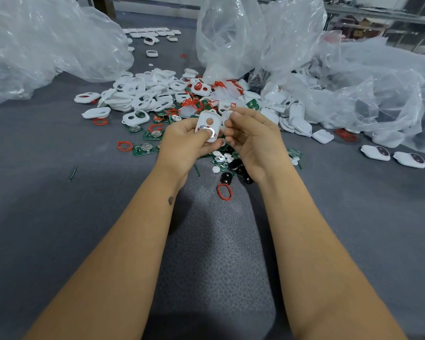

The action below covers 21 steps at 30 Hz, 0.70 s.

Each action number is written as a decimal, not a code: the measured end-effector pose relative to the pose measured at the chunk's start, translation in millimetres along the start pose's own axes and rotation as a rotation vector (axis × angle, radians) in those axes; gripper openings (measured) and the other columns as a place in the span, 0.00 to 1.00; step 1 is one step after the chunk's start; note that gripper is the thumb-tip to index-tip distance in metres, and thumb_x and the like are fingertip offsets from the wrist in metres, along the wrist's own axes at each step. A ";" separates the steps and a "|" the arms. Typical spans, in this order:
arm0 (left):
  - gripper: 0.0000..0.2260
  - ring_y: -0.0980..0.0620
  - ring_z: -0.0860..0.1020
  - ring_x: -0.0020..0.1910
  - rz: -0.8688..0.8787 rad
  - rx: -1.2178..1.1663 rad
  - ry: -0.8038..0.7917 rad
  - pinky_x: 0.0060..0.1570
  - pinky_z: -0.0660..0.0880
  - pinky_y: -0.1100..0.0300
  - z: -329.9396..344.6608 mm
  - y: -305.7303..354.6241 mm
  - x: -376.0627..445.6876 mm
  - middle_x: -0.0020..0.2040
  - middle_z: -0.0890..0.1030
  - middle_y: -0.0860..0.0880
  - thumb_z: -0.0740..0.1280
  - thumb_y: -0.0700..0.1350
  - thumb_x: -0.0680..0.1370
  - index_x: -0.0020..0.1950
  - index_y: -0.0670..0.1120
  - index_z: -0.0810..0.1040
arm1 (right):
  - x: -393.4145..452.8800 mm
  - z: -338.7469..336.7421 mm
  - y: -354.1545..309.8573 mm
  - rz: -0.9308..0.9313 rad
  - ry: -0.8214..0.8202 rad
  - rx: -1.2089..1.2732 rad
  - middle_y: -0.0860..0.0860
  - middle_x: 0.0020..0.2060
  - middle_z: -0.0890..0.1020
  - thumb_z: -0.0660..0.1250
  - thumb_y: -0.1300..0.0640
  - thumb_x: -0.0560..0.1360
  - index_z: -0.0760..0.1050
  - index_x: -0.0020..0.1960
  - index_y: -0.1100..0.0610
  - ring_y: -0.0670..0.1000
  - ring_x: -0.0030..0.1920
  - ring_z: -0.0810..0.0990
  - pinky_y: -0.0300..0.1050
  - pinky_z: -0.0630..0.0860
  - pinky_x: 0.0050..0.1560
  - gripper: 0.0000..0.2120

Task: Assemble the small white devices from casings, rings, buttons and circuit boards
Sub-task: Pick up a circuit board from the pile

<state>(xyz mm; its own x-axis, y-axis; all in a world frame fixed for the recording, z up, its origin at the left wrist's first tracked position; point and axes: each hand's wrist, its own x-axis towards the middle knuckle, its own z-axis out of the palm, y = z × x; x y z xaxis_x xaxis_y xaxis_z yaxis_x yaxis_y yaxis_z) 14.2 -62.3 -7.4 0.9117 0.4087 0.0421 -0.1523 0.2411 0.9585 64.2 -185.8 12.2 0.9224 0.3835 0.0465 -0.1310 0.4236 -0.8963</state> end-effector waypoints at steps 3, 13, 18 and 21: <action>0.10 0.52 0.84 0.41 0.015 0.013 0.000 0.41 0.79 0.65 0.9 -0.7 0.1 0.41 0.84 0.48 0.63 0.30 0.77 0.48 0.42 0.80 | -0.4 0.8 0.5 -0.017 -0.016 0.009 0.54 0.33 0.82 0.63 0.70 0.77 0.78 0.45 0.62 0.49 0.35 0.80 0.39 0.78 0.39 0.07; 0.13 0.52 0.84 0.43 0.043 0.016 -0.024 0.42 0.79 0.65 0.8 -1.1 0.3 0.43 0.85 0.47 0.62 0.29 0.78 0.48 0.45 0.81 | -1.3 3.6 2.7 -0.219 0.076 -0.348 0.49 0.33 0.82 0.68 0.72 0.72 0.80 0.43 0.58 0.43 0.32 0.79 0.35 0.75 0.36 0.10; 0.13 0.52 0.84 0.44 0.047 0.024 -0.038 0.43 0.79 0.65 0.8 -1.1 0.2 0.44 0.85 0.48 0.63 0.30 0.78 0.49 0.46 0.81 | -1.9 4.2 3.3 -0.290 0.072 -0.453 0.50 0.39 0.83 0.68 0.70 0.73 0.82 0.45 0.56 0.44 0.40 0.80 0.36 0.77 0.45 0.10; 0.14 0.52 0.83 0.45 0.069 0.059 -0.044 0.43 0.79 0.65 1.9 -1.8 -0.9 0.44 0.85 0.50 0.63 0.30 0.78 0.49 0.47 0.82 | -1.4 4.8 5.1 -0.329 0.110 -0.594 0.50 0.39 0.82 0.70 0.69 0.72 0.81 0.45 0.54 0.45 0.41 0.79 0.33 0.77 0.44 0.10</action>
<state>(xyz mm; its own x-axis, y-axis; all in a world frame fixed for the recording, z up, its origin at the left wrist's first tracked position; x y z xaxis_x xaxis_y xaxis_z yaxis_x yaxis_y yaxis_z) 14.4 -64.8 -8.7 0.9159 0.3832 0.1193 -0.1934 0.1609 0.9678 60.5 -180.3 9.7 0.9155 0.2134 0.3410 0.3551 -0.0300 -0.9344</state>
